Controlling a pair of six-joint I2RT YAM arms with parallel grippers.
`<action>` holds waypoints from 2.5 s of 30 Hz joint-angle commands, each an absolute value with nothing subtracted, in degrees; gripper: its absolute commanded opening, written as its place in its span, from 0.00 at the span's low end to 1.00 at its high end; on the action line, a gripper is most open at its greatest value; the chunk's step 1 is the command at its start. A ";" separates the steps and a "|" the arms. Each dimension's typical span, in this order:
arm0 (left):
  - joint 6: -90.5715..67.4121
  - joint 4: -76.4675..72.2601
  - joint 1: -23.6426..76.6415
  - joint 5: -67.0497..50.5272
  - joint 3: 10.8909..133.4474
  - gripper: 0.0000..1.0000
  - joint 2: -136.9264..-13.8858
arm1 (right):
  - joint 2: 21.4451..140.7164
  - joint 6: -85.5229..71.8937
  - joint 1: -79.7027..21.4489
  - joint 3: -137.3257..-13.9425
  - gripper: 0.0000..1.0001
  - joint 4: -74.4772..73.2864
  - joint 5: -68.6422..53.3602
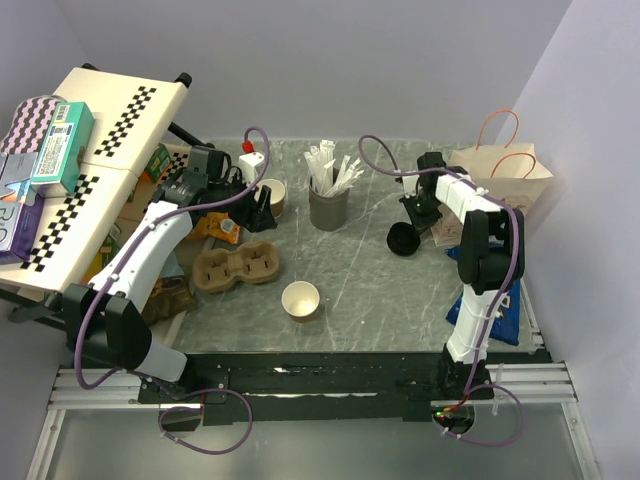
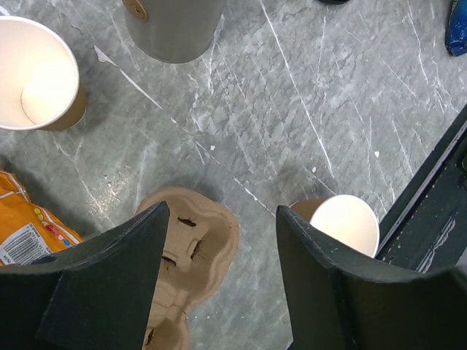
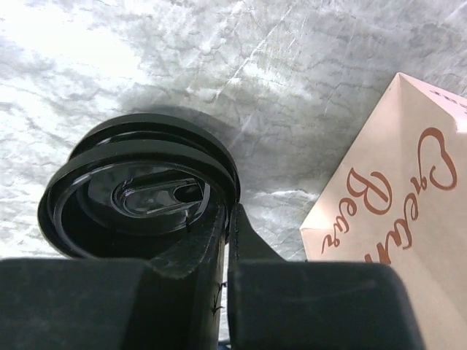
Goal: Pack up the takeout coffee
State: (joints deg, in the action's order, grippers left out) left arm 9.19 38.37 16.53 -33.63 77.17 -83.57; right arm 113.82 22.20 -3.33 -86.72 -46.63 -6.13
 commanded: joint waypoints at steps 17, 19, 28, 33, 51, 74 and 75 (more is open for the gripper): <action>33.72 27.88 28.28 -34.03 69.18 0.71 -66.30 | 95.28 20.48 -6.59 -80.79 0.00 -53.17 -17.74; 42.60 22.45 34.94 -31.39 65.84 0.74 -64.61 | 92.65 20.30 -8.43 -79.55 0.00 -55.18 -20.47; 65.12 11.25 47.90 -31.54 63.98 0.76 -72.06 | 87.36 18.11 -13.01 -77.69 0.00 -56.25 -25.22; 72.94 13.36 49.30 -34.27 68.11 0.76 -79.53 | 87.80 17.67 -13.01 -77.52 0.00 -57.04 -27.24; 84.72 9.74 51.24 -35.42 69.69 0.69 -89.46 | 88.59 16.43 -14.41 -78.57 0.00 -57.22 -29.88; 86.22 9.23 52.12 -32.08 70.05 0.33 -92.37 | 89.91 16.00 -14.68 -79.19 0.00 -57.57 -34.19; 85.35 9.40 52.03 -31.82 70.14 0.33 -92.20 | 90.09 16.08 -14.68 -79.36 0.01 -57.66 -34.36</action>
State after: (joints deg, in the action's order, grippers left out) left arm 86.65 11.49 51.83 -31.81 70.06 -94.21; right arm 89.43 16.53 -14.11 -77.54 -56.88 -31.11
